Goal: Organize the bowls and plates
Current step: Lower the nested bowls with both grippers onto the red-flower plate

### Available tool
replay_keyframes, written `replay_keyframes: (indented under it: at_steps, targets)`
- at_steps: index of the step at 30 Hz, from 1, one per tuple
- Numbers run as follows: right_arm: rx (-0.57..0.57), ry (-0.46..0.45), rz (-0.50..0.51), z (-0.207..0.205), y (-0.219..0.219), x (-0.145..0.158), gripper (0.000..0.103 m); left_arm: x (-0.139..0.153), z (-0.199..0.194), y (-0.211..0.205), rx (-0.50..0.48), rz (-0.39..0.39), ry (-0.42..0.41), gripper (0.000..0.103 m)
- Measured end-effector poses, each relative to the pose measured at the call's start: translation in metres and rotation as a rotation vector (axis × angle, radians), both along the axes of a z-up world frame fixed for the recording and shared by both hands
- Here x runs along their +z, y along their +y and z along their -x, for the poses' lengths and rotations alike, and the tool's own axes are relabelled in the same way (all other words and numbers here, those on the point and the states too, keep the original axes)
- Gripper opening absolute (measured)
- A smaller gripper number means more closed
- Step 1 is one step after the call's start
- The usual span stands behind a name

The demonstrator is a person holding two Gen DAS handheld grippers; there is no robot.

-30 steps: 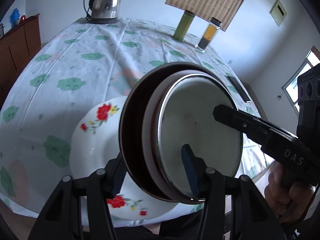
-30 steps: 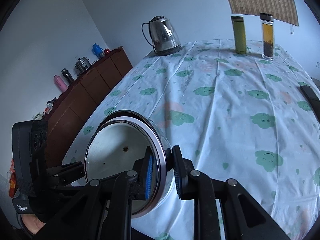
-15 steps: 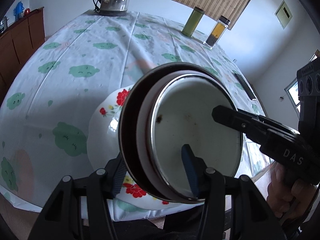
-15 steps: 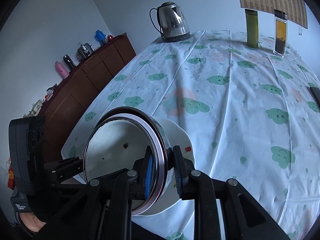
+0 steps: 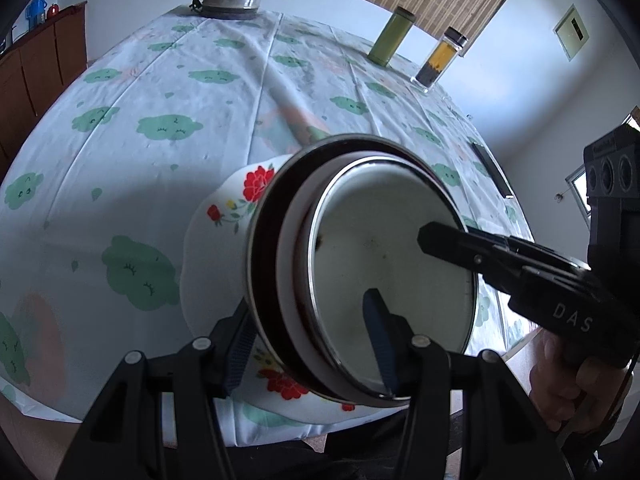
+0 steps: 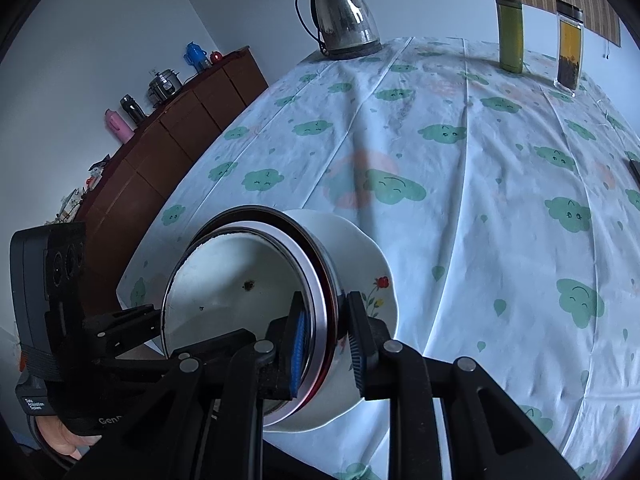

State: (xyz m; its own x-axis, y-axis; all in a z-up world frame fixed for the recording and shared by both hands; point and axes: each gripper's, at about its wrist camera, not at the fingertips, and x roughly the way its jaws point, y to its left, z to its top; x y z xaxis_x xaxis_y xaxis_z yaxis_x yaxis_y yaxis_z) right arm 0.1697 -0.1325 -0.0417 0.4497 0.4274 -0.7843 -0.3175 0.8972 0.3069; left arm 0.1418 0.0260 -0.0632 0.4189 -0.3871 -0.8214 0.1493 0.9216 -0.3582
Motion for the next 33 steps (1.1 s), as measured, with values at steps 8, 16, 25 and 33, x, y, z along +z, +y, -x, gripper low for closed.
replay_keyframes:
  at_steps: [8,16,25,33]
  targets:
    - [-0.013,0.006,-0.008,-0.005,-0.002,-0.004,0.024,-0.001,-0.006,0.002,0.003,0.026,-0.006,0.054]
    - [-0.016,0.006,-0.029,-0.007,-0.005,-0.015,0.028,0.002,-0.007,-0.001,-0.008,0.031,-0.037,0.054]
    - [-0.01,-0.008,-0.023,-0.007,-0.003,-0.018,0.029,0.003,-0.006,-0.002,-0.013,0.021,-0.053,0.054]
    - [-0.005,-0.022,-0.021,-0.004,-0.001,-0.019,0.029,0.003,-0.006,-0.002,-0.015,0.017,-0.059,0.052]
